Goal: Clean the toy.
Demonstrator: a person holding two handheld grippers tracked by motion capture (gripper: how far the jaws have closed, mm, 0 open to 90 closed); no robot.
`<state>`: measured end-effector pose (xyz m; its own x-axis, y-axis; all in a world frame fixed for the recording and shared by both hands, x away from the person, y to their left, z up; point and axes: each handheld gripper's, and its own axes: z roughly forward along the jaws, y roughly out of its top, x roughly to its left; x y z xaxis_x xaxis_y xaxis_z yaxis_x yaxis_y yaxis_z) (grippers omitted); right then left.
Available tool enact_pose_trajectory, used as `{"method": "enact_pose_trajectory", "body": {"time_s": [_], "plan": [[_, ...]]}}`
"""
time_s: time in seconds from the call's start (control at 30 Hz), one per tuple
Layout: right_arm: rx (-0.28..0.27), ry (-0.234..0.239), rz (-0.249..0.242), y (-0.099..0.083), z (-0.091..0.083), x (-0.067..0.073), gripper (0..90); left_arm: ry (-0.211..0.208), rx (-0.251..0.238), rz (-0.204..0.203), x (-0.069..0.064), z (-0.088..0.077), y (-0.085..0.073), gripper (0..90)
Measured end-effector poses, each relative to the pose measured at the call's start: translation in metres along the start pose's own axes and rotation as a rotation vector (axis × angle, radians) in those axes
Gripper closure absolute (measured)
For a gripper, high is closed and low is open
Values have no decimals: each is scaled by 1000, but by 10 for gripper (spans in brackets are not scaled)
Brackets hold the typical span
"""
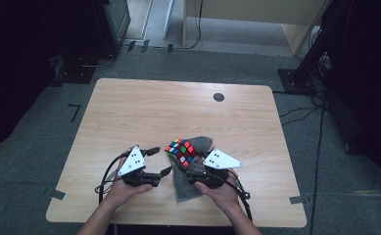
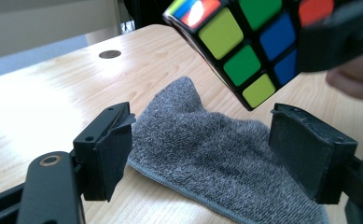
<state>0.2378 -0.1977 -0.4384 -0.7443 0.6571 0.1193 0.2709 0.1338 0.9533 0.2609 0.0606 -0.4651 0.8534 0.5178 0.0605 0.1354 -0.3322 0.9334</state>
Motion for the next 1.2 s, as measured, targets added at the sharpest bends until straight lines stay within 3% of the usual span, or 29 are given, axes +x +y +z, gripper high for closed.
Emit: {"method": "enact_pose_trajectory", "body": {"time_s": [0.17, 0.27, 0.4, 0.67, 0.83, 0.9, 1.07, 1.13, 1.2], "plan": [[20, 18, 83, 0, 0, -2, 347, 63, -7, 91, -8, 3, 0, 217], [36, 33, 115, 0, 2, -2, 347, 67, -11, 119, -10, 3, -1, 240], [72, 66, 170, 0, 6, -3, 346, 91, -34, 213, -14, 6, -5, 239], [152, 114, 238, -1, 15, 1, 345, 111, -40, 308, -24, 12, -8, 209], [221, 148, 311, -5, 23, -1, 344, 110, -41, 351, -28, 13, -11, 305], [220, 159, 315, -5, 23, -3, 341, 104, -41, 339, -27, 12, -11, 317], [167, 168, 296, -2, 18, -5, 316, 114, -37, 257, -20, 10, -10, 326], [132, 157, 288, 0, 13, -9, 294, 131, -20, 214, -14, 9, -11, 330], [88, 116, 268, 2, 8, -14, 253, 147, -6, 160, -7, 8, -12, 330]]}}
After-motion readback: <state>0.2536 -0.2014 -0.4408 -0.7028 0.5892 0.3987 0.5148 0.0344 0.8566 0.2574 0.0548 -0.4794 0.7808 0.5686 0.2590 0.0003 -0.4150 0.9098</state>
